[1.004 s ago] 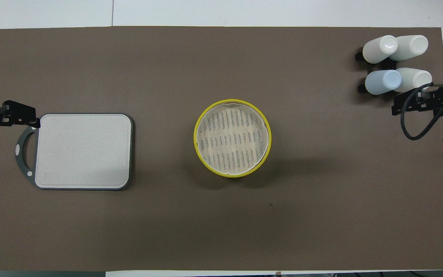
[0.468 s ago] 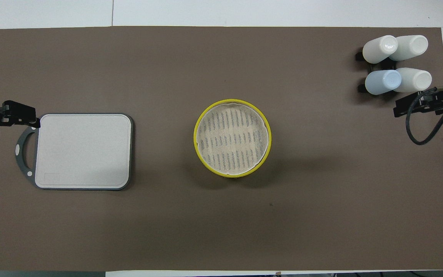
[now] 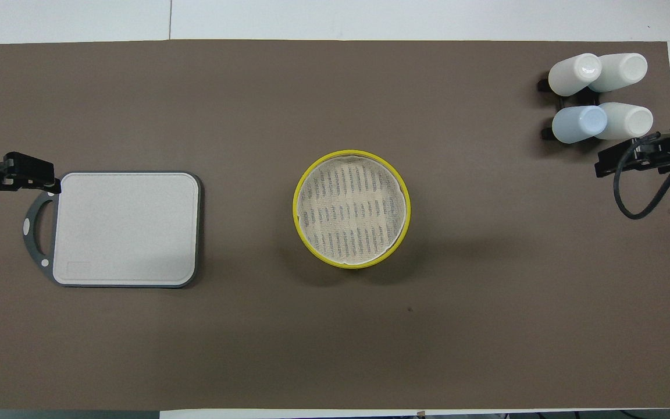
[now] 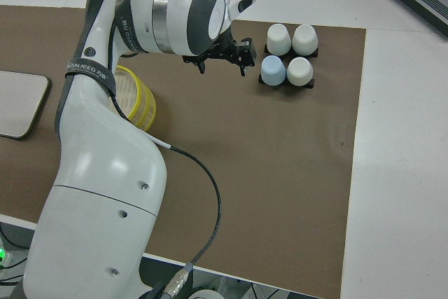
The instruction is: Place bun in steamer
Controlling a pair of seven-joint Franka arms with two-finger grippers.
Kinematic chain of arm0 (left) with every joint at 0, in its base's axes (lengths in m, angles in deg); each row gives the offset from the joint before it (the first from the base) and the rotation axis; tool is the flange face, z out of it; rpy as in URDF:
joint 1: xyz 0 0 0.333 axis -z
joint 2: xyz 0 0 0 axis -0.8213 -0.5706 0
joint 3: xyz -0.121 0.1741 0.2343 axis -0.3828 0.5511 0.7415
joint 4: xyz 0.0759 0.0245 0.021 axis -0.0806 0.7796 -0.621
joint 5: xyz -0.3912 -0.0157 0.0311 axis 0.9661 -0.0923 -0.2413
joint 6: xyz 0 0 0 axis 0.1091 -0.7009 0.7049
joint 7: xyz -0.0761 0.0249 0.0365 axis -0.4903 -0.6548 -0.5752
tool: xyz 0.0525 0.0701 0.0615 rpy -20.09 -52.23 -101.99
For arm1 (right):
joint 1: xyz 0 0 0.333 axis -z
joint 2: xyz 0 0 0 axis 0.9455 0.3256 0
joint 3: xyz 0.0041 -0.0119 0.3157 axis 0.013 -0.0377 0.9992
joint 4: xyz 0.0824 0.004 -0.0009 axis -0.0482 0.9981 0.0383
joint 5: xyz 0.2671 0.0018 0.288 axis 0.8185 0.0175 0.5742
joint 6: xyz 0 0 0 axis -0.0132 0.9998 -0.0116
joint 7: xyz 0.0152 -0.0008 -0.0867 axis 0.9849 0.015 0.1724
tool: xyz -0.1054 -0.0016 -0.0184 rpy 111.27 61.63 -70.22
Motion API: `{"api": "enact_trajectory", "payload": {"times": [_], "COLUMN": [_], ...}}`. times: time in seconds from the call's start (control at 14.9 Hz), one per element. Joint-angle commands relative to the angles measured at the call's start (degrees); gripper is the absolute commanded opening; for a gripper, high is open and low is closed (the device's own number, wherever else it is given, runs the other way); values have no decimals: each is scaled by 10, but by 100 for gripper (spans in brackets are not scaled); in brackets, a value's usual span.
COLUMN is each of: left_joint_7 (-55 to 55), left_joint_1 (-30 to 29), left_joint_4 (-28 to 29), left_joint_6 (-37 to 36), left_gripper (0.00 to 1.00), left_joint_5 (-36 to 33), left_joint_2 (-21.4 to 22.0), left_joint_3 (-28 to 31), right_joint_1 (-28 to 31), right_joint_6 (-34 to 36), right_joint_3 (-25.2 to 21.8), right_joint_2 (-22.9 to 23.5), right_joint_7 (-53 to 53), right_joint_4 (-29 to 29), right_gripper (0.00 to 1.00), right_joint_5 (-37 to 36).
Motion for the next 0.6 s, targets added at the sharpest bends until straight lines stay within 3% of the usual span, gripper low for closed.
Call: {"api": "enact_trajectory", "payload": {"times": [0.0, 0.54], "left_joint_7": [-2, -2], "left_joint_1": [4, 4], "left_joint_4": [6, 6], "left_joint_6": [0, 0], "left_gripper": [100, 100], "left_joint_5": [-10, -10], "left_joint_2": [8, 8], "left_joint_3": [3, 3], "right_joint_1": [9, 9], "right_joint_6": [2, -13], "right_joint_3": [7, 7], "right_joint_2": [3, 3], "right_joint_7": [14, 15], "right_joint_4": [-7, -5], "right_gripper": [100, 100], "right_joint_5": [-5, -6]}}
